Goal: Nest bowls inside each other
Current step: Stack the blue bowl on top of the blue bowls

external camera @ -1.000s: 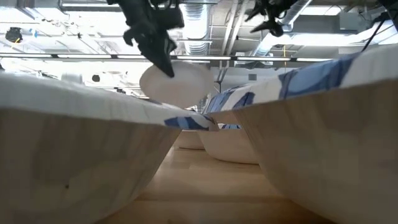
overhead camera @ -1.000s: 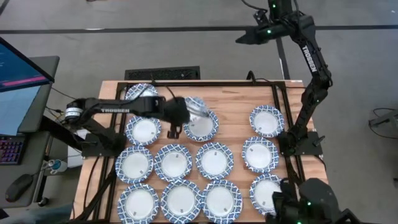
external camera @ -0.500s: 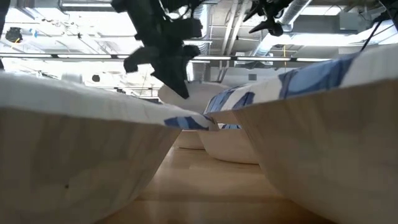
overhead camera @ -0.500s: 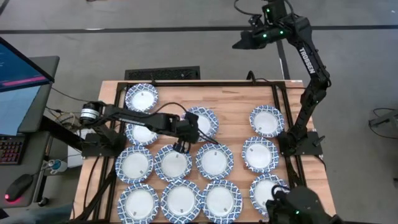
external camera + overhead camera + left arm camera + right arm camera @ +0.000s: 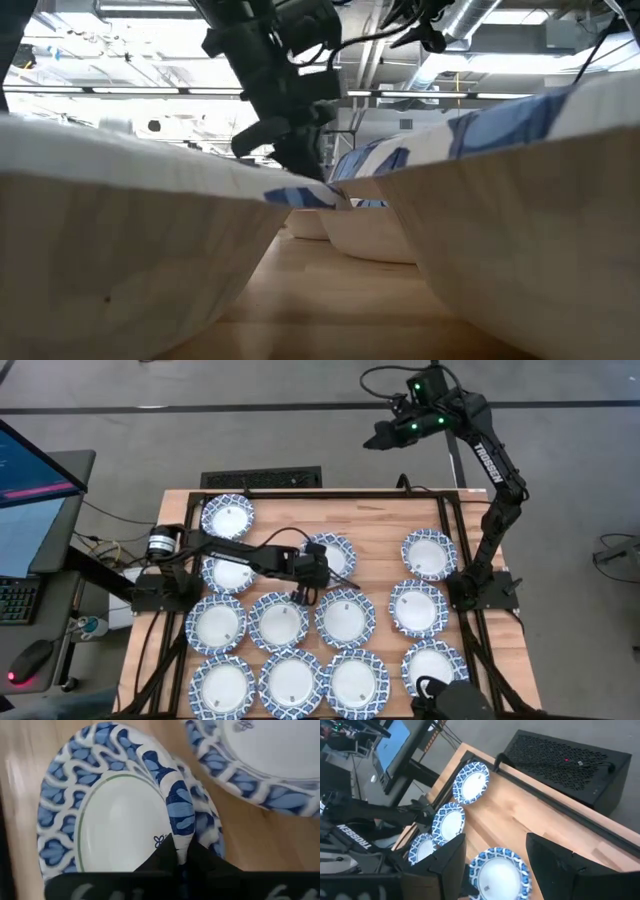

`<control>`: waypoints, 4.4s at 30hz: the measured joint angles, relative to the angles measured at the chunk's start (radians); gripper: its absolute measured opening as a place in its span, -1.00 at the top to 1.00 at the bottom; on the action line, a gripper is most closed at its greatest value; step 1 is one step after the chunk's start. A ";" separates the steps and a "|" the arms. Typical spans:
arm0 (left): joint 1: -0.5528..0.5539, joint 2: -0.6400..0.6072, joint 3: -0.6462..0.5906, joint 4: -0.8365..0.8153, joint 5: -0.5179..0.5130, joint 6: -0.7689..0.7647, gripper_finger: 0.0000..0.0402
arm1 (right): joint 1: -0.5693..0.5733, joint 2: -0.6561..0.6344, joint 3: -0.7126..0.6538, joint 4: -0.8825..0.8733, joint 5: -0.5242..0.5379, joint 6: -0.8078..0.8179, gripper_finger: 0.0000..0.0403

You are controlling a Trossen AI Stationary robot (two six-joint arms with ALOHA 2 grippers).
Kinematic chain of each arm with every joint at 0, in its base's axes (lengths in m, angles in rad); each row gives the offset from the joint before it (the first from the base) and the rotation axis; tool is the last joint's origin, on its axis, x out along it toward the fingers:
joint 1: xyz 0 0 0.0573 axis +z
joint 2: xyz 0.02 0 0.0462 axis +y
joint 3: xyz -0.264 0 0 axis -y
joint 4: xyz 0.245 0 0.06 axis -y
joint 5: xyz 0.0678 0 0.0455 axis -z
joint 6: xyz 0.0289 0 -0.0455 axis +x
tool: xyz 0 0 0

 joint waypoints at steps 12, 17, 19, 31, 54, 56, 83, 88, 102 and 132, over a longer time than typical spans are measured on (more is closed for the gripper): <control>-0.013 -0.008 -0.001 -0.057 0.077 -0.113 0.54 | -0.030 0.000 0.000 0.005 0.001 0.000 -0.14; -0.024 -0.008 0.060 -0.173 0.057 -0.097 0.29 | -0.033 0.000 0.000 0.005 0.001 0.000 -0.14; -0.026 -0.008 0.100 -0.208 0.056 -0.080 0.20 | -0.035 0.000 0.000 0.005 0.000 0.000 -0.14; -0.002 -0.010 0.186 -0.389 0.197 -0.062 0.00 | -0.036 0.000 0.000 0.012 0.020 0.000 -0.14; 0.608 -0.468 -0.100 -0.414 -0.088 -0.572 0.10 | -0.053 -0.024 0.000 0.020 0.018 -0.018 -0.14; 0.662 -0.434 -0.085 -0.472 -0.098 -0.615 0.10 | -0.055 -0.024 0.000 0.028 0.018 -0.018 -0.14; 0.753 -0.089 -0.029 -0.571 -0.025 -0.748 0.10 | -0.055 -0.024 0.000 0.054 0.016 -0.018 -0.14; 0.756 -0.067 -0.029 -0.548 0.019 -0.744 0.10 | -0.055 -0.024 0.000 0.057 0.016 -0.018 -0.14; 0.756 0.017 -0.032 -0.554 -0.014 -0.698 0.15 | -0.055 -0.024 0.000 0.059 0.018 -0.018 -0.14; 0.539 -0.091 0.180 -0.757 -0.184 -0.587 1.00 | -0.092 -0.014 0.000 0.062 0.019 -0.018 -0.14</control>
